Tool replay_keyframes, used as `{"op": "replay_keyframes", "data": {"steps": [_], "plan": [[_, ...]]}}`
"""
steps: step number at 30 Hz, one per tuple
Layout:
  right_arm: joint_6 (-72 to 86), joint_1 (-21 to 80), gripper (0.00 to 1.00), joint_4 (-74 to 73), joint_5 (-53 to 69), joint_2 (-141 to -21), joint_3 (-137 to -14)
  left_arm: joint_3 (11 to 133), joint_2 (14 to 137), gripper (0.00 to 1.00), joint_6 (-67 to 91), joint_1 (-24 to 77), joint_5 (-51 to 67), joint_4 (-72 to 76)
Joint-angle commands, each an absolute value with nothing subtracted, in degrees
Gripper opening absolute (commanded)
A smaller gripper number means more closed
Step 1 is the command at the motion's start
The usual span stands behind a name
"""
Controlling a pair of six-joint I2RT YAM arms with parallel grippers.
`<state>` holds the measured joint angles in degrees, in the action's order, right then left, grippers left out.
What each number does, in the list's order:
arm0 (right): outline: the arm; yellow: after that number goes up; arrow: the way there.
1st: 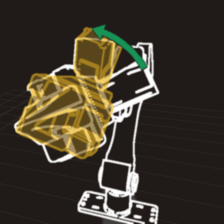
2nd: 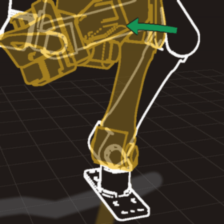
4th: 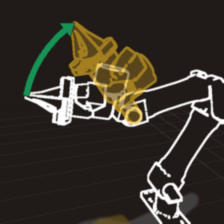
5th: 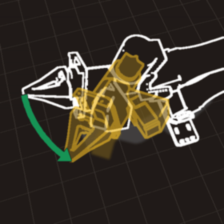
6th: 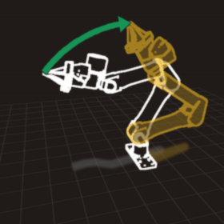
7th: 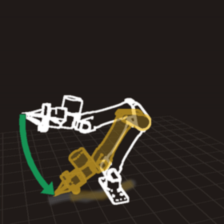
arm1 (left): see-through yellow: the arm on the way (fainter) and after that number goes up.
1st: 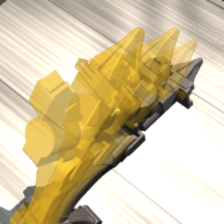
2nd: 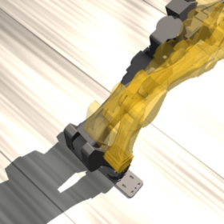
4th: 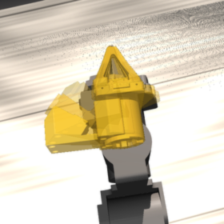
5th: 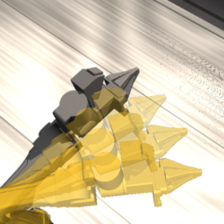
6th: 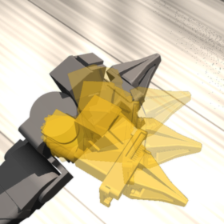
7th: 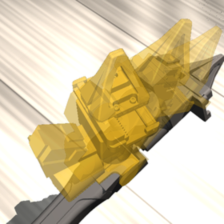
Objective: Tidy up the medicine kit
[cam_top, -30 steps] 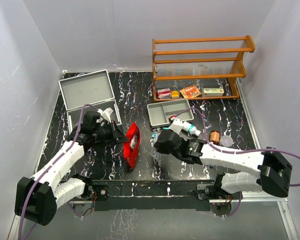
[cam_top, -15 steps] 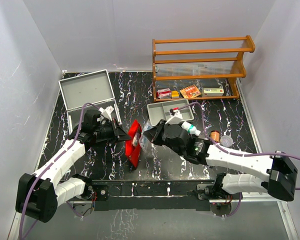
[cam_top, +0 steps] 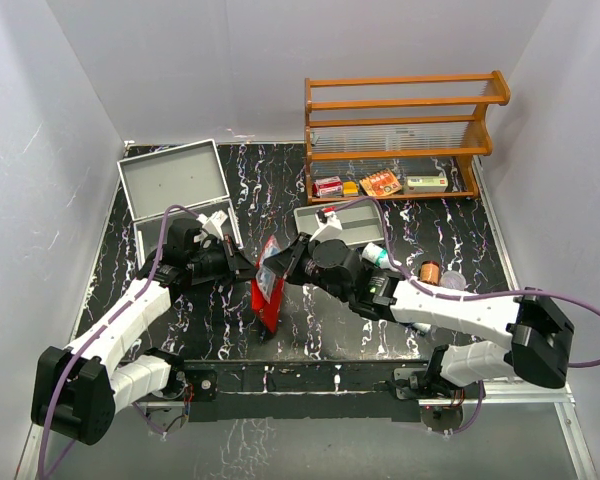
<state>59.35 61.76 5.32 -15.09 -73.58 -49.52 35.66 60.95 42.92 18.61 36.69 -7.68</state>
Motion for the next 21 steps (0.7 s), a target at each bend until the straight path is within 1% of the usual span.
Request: {"op": "replay_keyframes", "data": {"steps": [1, 12, 21], "plan": [[58.49, 61.79, 0.0, 11.61, -13.46, -74.05, -50.95, 36.61, 60.29, 0.0, 42.99, 18.96, 38.54, -6.92], [59.29, 61.78, 0.0, 11.29, -12.71, -74.84, -47.68, 36.83, 59.27, 0.0, 43.11, 18.93, 38.67, -7.38], [59.77, 61.74, 0.0, 9.82, -14.76, -74.72, -45.88, 37.48, 59.14, 0.0, 43.43, 18.96, 38.51, -7.16]]}}
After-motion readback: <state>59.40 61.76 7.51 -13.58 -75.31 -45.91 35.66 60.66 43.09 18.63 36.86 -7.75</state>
